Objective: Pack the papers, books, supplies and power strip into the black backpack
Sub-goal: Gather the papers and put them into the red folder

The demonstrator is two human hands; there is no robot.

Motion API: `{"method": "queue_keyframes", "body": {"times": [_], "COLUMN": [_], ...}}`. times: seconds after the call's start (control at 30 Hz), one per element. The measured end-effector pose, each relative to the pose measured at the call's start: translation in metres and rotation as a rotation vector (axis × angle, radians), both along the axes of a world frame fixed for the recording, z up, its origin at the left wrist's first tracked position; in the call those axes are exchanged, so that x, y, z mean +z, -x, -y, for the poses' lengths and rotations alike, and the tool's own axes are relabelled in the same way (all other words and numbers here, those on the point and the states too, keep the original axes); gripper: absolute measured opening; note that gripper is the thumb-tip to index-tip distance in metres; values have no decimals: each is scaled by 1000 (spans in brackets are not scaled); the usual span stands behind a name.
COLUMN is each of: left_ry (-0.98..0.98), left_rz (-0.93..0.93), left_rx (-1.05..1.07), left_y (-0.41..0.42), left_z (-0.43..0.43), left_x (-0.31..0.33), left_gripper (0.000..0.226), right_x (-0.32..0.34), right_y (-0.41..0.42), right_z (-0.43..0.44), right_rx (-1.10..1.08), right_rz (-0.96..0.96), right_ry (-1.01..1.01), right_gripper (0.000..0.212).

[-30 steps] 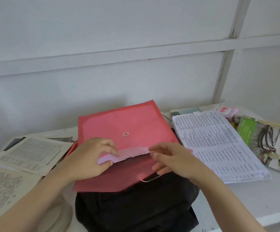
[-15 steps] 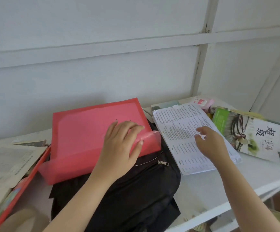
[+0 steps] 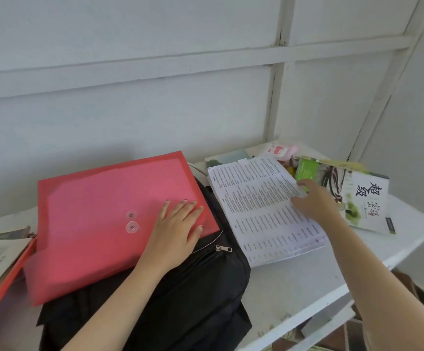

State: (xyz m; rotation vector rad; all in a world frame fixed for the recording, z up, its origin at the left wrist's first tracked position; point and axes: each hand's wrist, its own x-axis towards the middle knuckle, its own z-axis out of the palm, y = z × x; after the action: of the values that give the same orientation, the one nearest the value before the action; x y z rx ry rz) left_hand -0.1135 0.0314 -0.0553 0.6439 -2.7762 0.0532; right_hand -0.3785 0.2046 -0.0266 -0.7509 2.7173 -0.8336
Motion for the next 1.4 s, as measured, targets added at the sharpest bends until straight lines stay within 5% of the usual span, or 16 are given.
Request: {"method": "queue_keyframes", "body": {"times": [0.23,0.37,0.73,1.0,1.2,1.4], "left_ry": [-100,-191,-893,-1228,-846,-676], "left_rz": [-63,-158,-512,-711,-704,-733], "left_rx": [-16,-48,-30,-60,-39,-8], "left_y": [0,3,15,12,-16,-50], "left_z": [5,-2,-9,-10,-17,-23], "left_x": [-2,7,30,61,61,63], "left_gripper": [68,55,45,56,57,48], "right_x": [33,47,44,25,17,33], "right_y": [14,16,-8,-55,-87,-106], "right_z": [-15,-20,-12,7,20,31], "right_rx": [123,110,-43,97,335,619], "right_rz": [502,568,611,764,736,705], "right_ry": [422,647,986,1029,996,806], "right_gripper": [38,40,39,38,56,55]}}
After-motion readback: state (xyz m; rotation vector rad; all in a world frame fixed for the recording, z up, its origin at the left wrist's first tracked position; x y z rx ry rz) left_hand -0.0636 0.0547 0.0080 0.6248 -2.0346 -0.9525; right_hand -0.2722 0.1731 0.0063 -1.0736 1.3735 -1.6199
